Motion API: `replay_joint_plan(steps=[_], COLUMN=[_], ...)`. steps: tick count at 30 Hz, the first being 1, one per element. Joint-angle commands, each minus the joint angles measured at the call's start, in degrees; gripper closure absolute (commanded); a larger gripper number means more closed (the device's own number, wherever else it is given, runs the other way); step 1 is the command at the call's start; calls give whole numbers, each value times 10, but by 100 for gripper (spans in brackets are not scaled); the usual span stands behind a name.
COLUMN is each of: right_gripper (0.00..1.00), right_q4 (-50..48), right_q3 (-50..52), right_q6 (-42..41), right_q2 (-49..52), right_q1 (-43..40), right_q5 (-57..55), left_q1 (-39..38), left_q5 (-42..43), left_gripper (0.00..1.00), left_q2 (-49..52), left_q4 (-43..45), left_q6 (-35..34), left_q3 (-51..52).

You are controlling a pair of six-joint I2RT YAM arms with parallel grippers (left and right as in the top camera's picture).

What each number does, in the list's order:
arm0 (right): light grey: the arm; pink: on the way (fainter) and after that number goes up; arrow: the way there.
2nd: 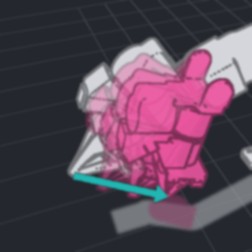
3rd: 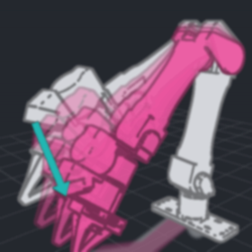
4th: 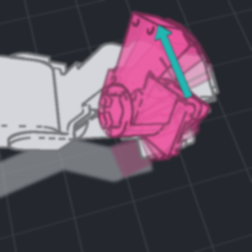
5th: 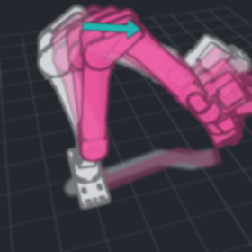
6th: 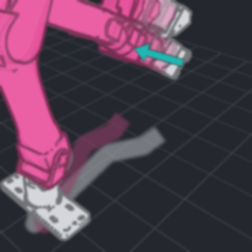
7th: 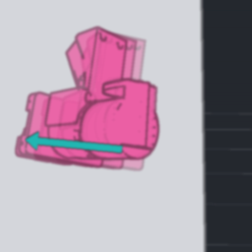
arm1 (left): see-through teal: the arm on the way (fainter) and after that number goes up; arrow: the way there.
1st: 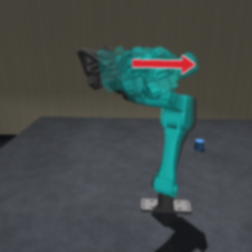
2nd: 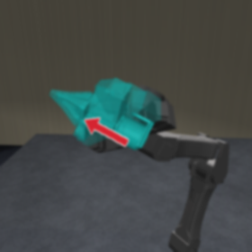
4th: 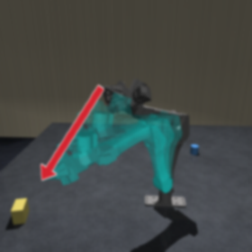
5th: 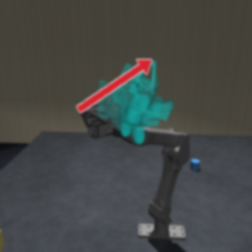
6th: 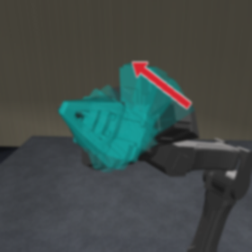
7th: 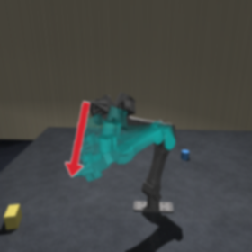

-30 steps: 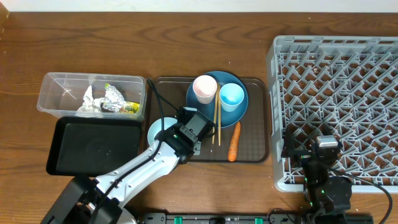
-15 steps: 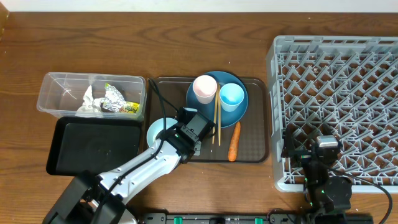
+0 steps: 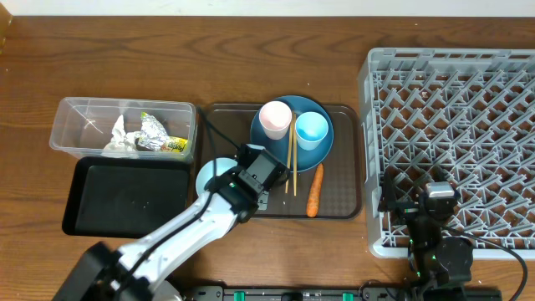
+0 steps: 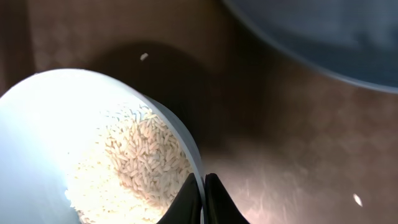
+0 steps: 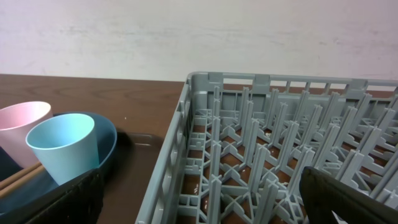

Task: Sort waste into correct bins and load items into the dishwasher rack
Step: 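Lift the rice bowl with left gripper and carry it over the black tray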

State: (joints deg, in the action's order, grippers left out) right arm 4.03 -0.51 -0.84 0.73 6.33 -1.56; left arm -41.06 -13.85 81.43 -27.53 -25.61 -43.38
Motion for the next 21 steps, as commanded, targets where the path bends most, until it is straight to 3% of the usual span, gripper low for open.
replay_joint_plan(steps=[1,10,21], right_gripper=[1,1,1], right_q4=[1,1,1], right_q3=[2,2,2], right_q6=[-4,-4,-4], right_q2=[0,0,0], right_q1=[-5,-5,-5], right_q5=[-5,-5,-5], left_q1=[-1,45,287], left_q5=[-8,4,278], left_gripper=[94,94,94], left_q2=[-49,-153,-249], left_q4=[-18,-98,-102], left_q6=[14,24,94], left_q3=[-17,-17,-17])
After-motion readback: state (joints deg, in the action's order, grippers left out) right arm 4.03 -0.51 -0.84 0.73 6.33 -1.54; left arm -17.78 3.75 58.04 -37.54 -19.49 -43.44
